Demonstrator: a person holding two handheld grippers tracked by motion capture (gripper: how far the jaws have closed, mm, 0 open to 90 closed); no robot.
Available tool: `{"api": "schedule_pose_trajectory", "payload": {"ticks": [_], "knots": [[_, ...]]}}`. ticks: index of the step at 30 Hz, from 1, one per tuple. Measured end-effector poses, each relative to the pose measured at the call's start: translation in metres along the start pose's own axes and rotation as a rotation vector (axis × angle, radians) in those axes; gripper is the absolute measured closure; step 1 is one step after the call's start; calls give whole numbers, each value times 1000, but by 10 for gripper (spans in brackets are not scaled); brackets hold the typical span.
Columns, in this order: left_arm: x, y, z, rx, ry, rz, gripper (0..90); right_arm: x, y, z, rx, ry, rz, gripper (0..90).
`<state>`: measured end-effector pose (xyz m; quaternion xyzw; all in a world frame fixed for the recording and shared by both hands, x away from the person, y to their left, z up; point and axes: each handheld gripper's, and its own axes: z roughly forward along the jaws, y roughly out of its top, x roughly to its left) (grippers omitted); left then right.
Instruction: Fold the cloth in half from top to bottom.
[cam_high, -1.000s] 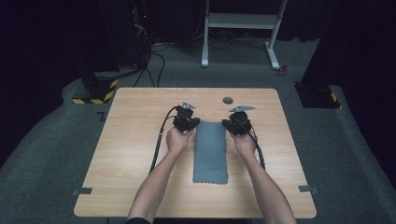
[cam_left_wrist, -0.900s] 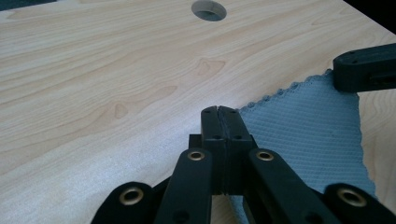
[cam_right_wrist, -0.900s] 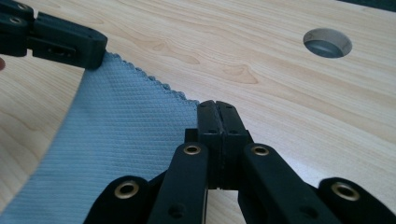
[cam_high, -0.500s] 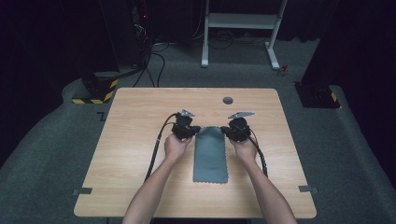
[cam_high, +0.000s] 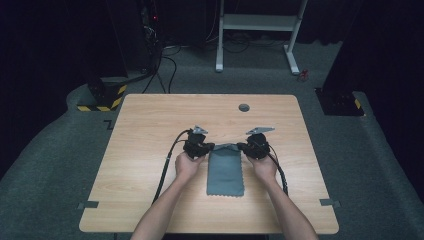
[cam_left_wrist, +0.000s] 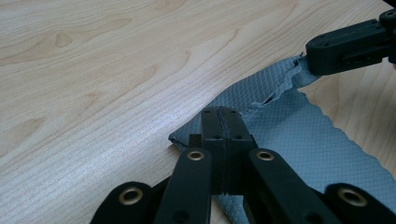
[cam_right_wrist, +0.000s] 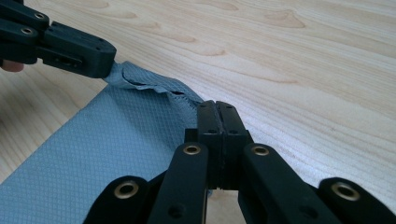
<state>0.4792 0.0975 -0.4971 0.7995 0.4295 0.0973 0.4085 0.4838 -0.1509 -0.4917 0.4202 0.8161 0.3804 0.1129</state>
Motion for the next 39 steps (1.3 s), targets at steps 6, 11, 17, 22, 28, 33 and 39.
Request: {"api": "schedule_pose_trajectory", "payload": {"ticks": [6, 11, 17, 22, 28, 33, 39], "knots": [[-4, -3, -4, -4, -34, -13, 899, 3, -5, -1, 8, 4, -16, 900], [-3, -10, -7, -9, -26, -20, 899, 4, -9, -4, 4, 13, -35, 900], [-6, -12, -13, -24, -32, -4, 899, 7, -12, -6, 4, 16, -38, 900], [-7, -15, -15, -34, -36, -8, 899, 9, -14, -10, -6, 24, -51, 900], [-10, -19, -18, -31, -26, 15, 899, 13, -18, -13, -9, 32, -66, 900], [-12, -21, -21, -43, -34, 9, 899, 16, -21, -16, -16, 35, -69, 900], [-17, -24, -27, -37, -38, 26, 899, 19, -25, -21, -14, 46, -76, 900]]}}
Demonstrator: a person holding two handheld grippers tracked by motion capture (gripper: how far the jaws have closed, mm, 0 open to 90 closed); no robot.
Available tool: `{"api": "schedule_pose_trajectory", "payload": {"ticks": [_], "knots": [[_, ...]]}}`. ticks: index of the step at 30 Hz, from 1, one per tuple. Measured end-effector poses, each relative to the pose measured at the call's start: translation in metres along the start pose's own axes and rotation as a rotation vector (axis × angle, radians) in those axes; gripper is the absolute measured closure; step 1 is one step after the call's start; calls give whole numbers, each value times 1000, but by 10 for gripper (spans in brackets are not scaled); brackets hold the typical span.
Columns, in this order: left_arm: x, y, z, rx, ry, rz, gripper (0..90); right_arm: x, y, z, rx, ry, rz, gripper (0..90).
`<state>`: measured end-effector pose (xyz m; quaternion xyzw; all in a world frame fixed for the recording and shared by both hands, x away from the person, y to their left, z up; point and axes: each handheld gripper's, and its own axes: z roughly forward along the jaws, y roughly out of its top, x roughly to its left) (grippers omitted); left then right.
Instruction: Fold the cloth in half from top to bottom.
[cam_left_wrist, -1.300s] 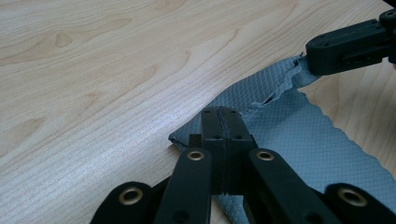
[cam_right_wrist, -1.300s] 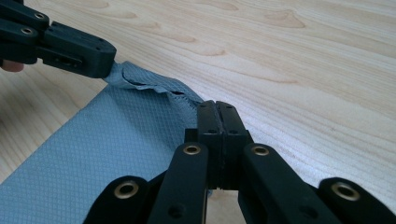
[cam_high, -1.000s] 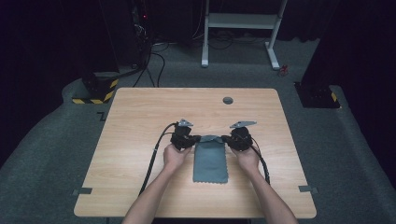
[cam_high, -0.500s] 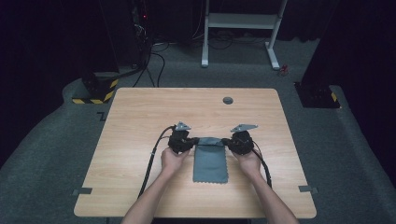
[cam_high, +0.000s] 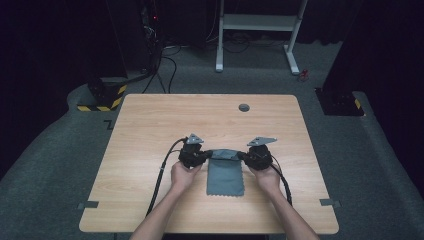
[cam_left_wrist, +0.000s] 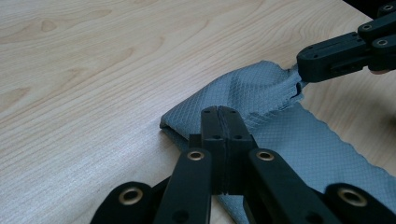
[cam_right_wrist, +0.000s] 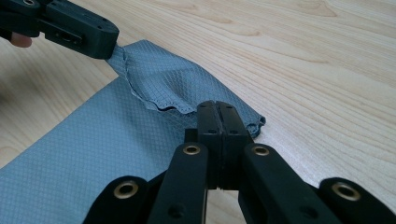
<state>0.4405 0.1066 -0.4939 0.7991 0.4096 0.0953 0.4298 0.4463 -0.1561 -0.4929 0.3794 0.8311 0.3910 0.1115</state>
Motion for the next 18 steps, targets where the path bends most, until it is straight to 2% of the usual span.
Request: {"api": "schedule_pose_trajectory", "payload": {"ticks": [4, 11, 18], "knots": [[-3, -4, -2, 9, -3, 18, 899, 3, -3, -2, 5, 2, -14, 900], [-6, -11, -5, 1, -17, 4, 899, 8, -9, -5, 7, 12, -15, 900], [-10, -15, -10, -10, -27, 14, 899, 11, -16, -9, 1, 24, -24, 900]]}}
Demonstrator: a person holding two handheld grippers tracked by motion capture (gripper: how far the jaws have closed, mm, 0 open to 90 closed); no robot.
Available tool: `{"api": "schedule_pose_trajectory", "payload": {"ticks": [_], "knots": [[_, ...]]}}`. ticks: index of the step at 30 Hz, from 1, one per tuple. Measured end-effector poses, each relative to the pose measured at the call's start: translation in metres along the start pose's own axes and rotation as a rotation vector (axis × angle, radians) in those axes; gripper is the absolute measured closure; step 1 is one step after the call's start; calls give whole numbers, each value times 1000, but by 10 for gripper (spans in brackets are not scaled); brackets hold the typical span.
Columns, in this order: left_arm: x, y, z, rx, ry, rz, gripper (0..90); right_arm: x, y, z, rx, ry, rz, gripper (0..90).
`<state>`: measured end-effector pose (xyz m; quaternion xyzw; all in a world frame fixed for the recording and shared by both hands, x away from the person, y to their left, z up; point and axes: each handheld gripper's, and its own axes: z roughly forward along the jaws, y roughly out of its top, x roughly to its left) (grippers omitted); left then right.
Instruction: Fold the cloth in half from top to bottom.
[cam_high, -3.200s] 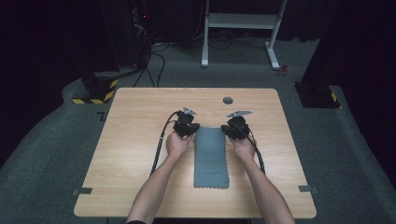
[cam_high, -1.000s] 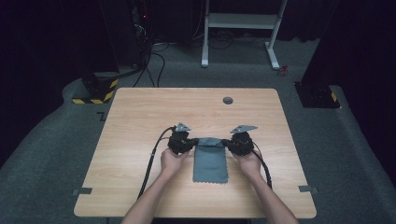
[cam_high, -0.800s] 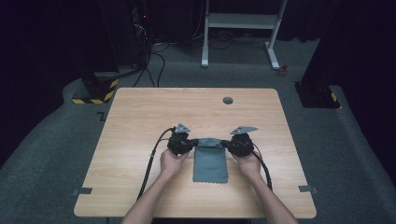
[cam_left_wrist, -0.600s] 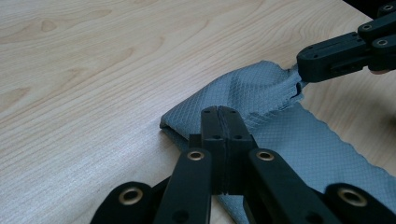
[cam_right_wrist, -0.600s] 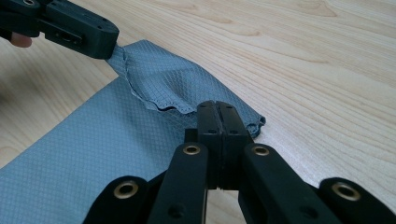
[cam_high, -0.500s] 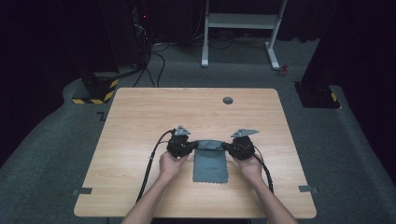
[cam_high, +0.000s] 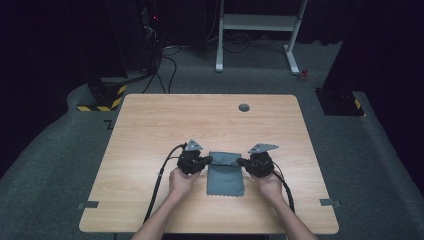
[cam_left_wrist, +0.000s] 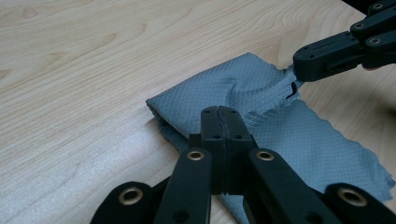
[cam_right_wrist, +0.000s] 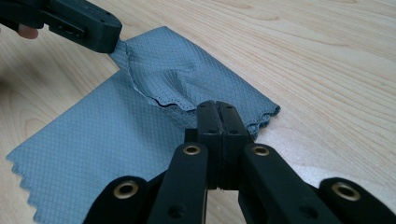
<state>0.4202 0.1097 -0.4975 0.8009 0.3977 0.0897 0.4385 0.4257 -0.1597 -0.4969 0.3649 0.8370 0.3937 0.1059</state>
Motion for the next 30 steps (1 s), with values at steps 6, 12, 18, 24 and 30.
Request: {"api": "schedule_pose_trajectory", "payload": {"ticks": [6, 12, 18, 24, 30], "knots": [[-3, -6, -2, 5, -5, 6, 899, 4, -4, -3, -3, 10, -3, 900], [-7, -13, -3, 5, -15, -2, 899, 10, -10, -5, 4, 6, -27, 900], [-12, -17, -6, 9, -8, 30, 899, 13, -15, -8, -11, 15, -31, 900], [-16, -23, -9, 1, -6, 50, 899, 18, -20, -11, -18, 22, -30, 900], [-24, -28, -10, 4, -12, 54, 899, 23, -27, -17, -28, 23, -40, 900]]}}
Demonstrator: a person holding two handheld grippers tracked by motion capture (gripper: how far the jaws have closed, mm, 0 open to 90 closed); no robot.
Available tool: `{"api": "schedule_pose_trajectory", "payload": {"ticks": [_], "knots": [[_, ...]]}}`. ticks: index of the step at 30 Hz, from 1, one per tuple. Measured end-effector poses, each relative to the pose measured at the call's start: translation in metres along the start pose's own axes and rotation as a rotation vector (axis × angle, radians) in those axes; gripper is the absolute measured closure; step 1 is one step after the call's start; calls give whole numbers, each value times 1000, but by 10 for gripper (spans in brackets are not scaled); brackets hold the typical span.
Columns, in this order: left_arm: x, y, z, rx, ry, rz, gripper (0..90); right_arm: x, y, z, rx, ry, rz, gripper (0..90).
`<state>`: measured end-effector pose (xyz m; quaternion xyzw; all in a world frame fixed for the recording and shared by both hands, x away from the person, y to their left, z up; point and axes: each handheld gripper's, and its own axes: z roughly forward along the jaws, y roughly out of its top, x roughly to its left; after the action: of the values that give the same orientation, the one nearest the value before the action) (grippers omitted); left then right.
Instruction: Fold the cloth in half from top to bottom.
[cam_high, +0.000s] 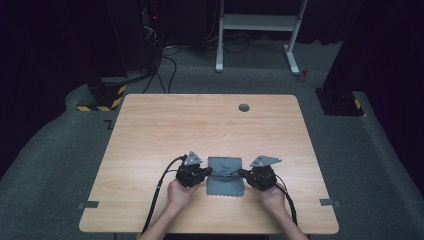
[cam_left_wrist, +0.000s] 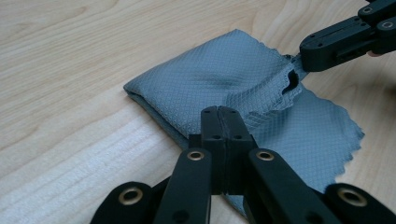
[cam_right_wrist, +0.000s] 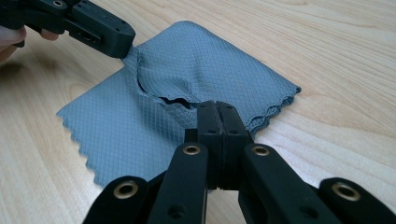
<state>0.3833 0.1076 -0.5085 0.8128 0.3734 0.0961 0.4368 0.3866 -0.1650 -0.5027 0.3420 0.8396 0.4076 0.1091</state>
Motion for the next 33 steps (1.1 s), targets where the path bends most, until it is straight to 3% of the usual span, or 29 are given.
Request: {"api": "schedule_pose_trajectory", "payload": {"ticks": [11, 14, 33], "knots": [[-8, -7, -7, 4, 5, 29, 899, 8, -12, -6, -9, 18, 3, 899], [-11, -10, -8, 9, 15, 45, 899, 12, -14, -6, -3, 15, -23, 899], [-21, -21, -11, -1, -2, 44, 899, 21, -25, -10, 2, 12, -41, 898]]}}
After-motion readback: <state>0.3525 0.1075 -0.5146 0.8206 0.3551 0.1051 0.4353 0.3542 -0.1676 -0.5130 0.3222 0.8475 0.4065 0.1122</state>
